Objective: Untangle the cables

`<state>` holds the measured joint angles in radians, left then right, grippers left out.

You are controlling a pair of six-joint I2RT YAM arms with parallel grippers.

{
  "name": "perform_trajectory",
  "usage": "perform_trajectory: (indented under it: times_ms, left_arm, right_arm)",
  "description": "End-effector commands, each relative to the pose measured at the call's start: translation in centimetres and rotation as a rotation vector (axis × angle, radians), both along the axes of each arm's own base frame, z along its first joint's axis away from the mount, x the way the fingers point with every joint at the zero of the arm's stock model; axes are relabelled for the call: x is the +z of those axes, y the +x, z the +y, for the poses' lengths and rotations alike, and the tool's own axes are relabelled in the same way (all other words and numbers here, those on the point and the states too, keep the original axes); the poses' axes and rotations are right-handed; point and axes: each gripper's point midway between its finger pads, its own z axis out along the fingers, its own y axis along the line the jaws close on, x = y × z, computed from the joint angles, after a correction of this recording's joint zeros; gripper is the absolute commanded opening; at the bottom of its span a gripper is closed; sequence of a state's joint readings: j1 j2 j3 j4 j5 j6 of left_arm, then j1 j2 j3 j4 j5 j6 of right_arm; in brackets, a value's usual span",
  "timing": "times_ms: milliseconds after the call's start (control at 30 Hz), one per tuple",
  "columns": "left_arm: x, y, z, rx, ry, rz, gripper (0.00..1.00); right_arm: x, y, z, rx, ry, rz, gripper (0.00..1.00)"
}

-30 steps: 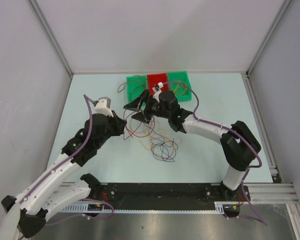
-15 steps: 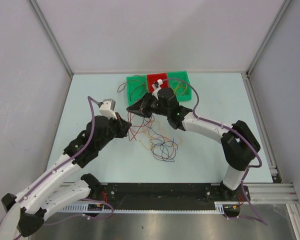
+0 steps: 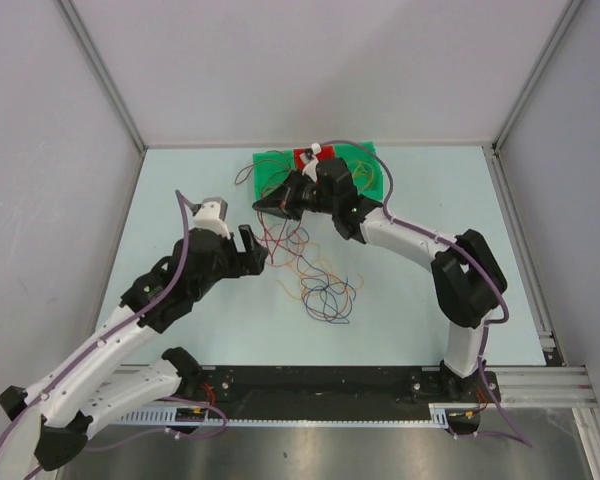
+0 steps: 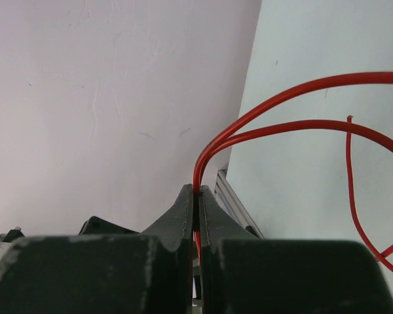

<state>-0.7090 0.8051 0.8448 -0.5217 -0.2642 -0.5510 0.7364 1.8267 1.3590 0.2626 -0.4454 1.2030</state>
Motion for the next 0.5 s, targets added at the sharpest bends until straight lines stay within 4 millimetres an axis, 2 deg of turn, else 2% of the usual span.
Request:
perform_trajectory:
  times_ms: [0, 67, 100, 167, 200, 233, 300, 333, 400, 433, 467]
  left_arm:
    - [2.4, -0.8, 3.7, 0.124, 0.064, -0.016, 0.89]
    - [2.7, -1.7, 5.3, 0.151, 0.089, -0.023, 0.90]
    - [2.8, -1.9, 5.8, 0.163, 0.098, -0.025, 0.90]
    - [2.8, -2.8, 7.0, 0.180, 0.108, -0.032, 0.90]
    - [2.9, -2.9, 7.5, 0.193, 0.112, -0.041, 0.90]
    - [2.8, -3.2, 7.9, 0.198, 0.114, -0.044, 0.90]
    - [2.8, -3.7, 8.5, 0.199, 0.106, -0.069, 0.90]
    - [2.0, -3.8, 8.6, 0.197, 0.116, -0.064, 0.90]
    - [1.9, -4.0, 8.9, 0.204, 0.098, -0.086, 0.90]
    - [1.5, -4.1, 8.9, 0.200, 0.093, -0.083, 0.90]
    - [1.9, -4.2, 8.9, 0.192, 0.082, -0.101, 0.89]
  right_arm:
    - [4.9, 2.2, 0.2, 0.099, 0.034, -0.157, 0.00]
    - [3.2, 3.5, 0.3, 0.121, -0.047, -0.175, 0.00]
    - [4.8, 4.2, 0.6, 0.129, -0.046, -0.227, 0.00]
    - [3.9, 5.4, 0.3, 0.143, -0.110, -0.256, 0.00]
    - [2.5, 6.2, 0.6, 0.160, -0.130, -0.251, 0.00]
    - [4.0, 6.8, 0.7, 0.162, -0.120, -0.294, 0.00]
    - [2.8, 8.6, 0.8, 0.180, -0.143, -0.348, 0.00]
    - [3.6, 9.4, 0.9, 0.177, -0.154, -0.390, 0.00]
    - [3.5, 11.1, 0.6, 0.169, -0.207, -0.486, 0.00]
    - [0.9, 12.0, 0.7, 0.185, -0.252, -0.456, 0.00]
    - [3.0, 12.7, 0.7, 0.180, -0.246, -0.548, 0.00]
